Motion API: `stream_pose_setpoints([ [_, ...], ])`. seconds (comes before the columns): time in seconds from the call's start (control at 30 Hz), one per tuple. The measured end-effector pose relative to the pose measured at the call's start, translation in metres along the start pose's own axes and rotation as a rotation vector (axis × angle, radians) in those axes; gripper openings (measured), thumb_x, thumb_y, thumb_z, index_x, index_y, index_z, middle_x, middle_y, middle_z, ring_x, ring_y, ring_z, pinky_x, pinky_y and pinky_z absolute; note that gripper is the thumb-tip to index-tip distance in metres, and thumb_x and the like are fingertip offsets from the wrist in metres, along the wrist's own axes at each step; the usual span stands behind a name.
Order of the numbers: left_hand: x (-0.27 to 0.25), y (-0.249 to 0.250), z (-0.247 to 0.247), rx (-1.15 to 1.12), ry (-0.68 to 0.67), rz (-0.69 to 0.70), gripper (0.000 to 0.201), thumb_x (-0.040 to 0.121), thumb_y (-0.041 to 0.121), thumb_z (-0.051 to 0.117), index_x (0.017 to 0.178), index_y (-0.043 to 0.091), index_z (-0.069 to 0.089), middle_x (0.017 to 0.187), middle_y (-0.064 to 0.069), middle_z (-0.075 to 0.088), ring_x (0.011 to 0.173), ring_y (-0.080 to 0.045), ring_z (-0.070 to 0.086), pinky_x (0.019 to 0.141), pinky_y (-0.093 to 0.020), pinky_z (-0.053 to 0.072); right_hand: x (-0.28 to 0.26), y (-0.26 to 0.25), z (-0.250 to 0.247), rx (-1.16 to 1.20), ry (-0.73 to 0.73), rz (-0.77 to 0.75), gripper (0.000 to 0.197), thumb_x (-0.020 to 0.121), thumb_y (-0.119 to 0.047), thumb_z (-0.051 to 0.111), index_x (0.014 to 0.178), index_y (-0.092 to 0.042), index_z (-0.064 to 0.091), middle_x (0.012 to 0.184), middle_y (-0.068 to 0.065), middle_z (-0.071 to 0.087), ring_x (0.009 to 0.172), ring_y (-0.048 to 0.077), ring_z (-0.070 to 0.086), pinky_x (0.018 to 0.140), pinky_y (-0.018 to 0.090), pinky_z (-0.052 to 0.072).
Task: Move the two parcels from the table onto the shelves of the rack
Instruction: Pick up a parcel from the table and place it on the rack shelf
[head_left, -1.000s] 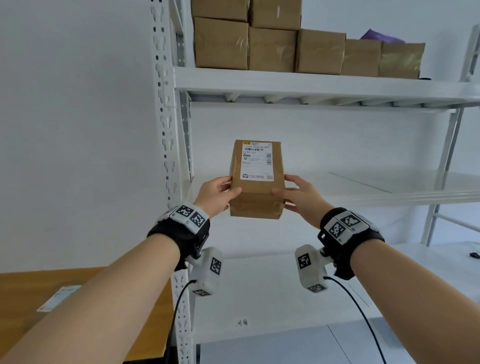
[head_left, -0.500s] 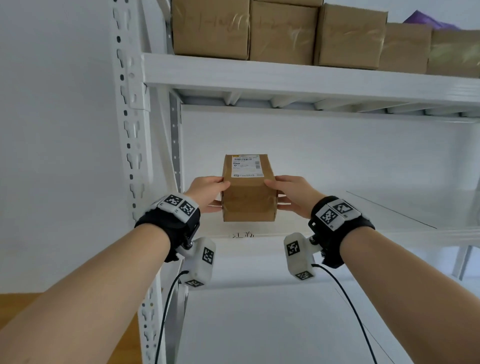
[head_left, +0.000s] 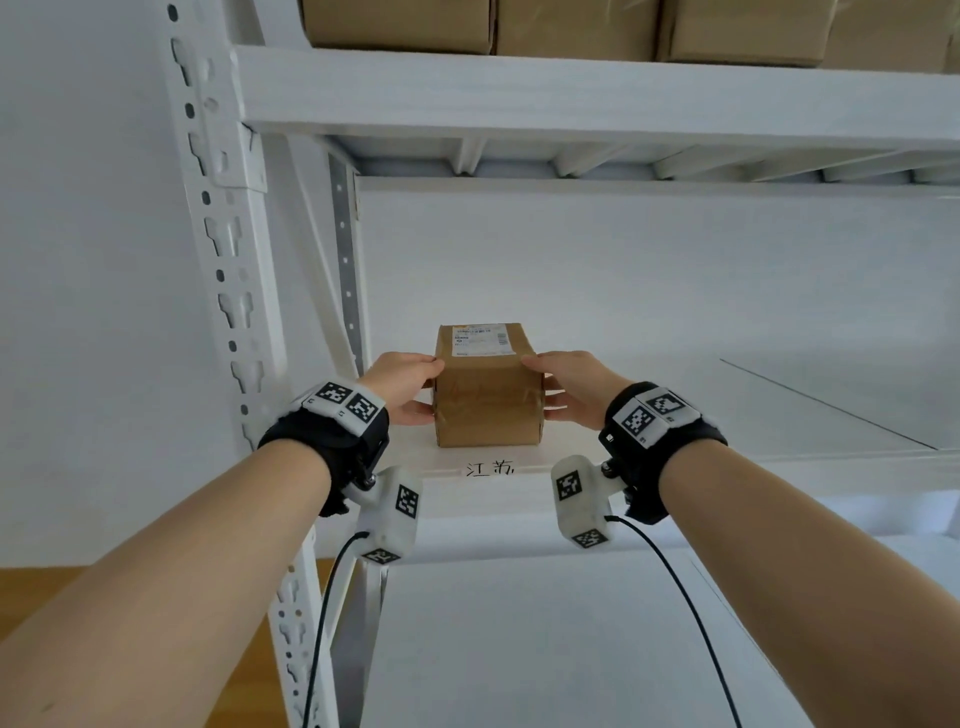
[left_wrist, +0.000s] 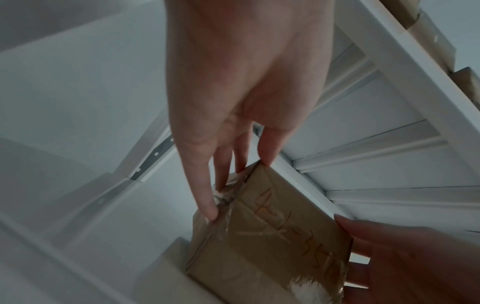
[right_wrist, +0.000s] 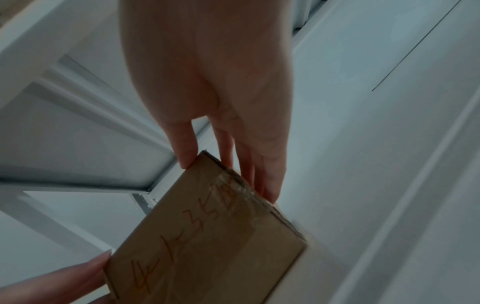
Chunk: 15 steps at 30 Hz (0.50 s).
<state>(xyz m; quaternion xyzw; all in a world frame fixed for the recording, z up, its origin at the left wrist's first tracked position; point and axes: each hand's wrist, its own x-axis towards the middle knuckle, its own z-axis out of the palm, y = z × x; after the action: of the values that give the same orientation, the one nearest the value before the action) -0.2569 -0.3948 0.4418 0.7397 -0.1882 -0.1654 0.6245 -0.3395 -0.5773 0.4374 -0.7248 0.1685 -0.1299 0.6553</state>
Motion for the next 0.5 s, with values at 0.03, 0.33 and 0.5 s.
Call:
stream_pose_setpoints([
  [0.03,0.001,0.000,0.000,0.006,0.002,-0.003,0.031,0.095,0.017,0.050,0.124,0.008,0.059,0.120,-0.012,0.061,0.091,-0.031,0.065,0.082,-0.036,0.055,0.001,0.000,0.000,0.007,0.004,0.002,0.023,0.092,-0.023,0.057,0.111,-0.009,0.058,0.090,0.007,0.060,0.080,0.023,0.059,0.069,0.032,0.050],
  [0.33,-0.005,-0.001,0.002,0.112,0.067,0.006,0.036,0.094,0.017,0.051,0.129,0.009,0.053,0.115,-0.010,0.049,0.091,-0.028,0.059,0.083,-0.036,0.055,-0.005,0.006,0.005,-0.048,0.096,-0.067,0.040,0.093,-0.026,0.056,0.127,-0.004,0.055,0.108,0.014,0.062,0.106,0.030,0.058,0.094,0.041,0.047],
  [0.5,-0.019,-0.007,0.000,0.434,0.163,0.208,0.048,0.094,0.019,0.049,0.141,0.009,0.041,0.143,-0.011,0.046,0.127,-0.029,0.049,0.103,-0.039,0.045,-0.025,0.009,0.001,-0.306,0.221,-0.197,0.054,0.091,-0.030,0.057,0.139,-0.007,0.046,0.141,0.012,0.050,0.129,0.028,0.048,0.109,0.042,0.041],
])
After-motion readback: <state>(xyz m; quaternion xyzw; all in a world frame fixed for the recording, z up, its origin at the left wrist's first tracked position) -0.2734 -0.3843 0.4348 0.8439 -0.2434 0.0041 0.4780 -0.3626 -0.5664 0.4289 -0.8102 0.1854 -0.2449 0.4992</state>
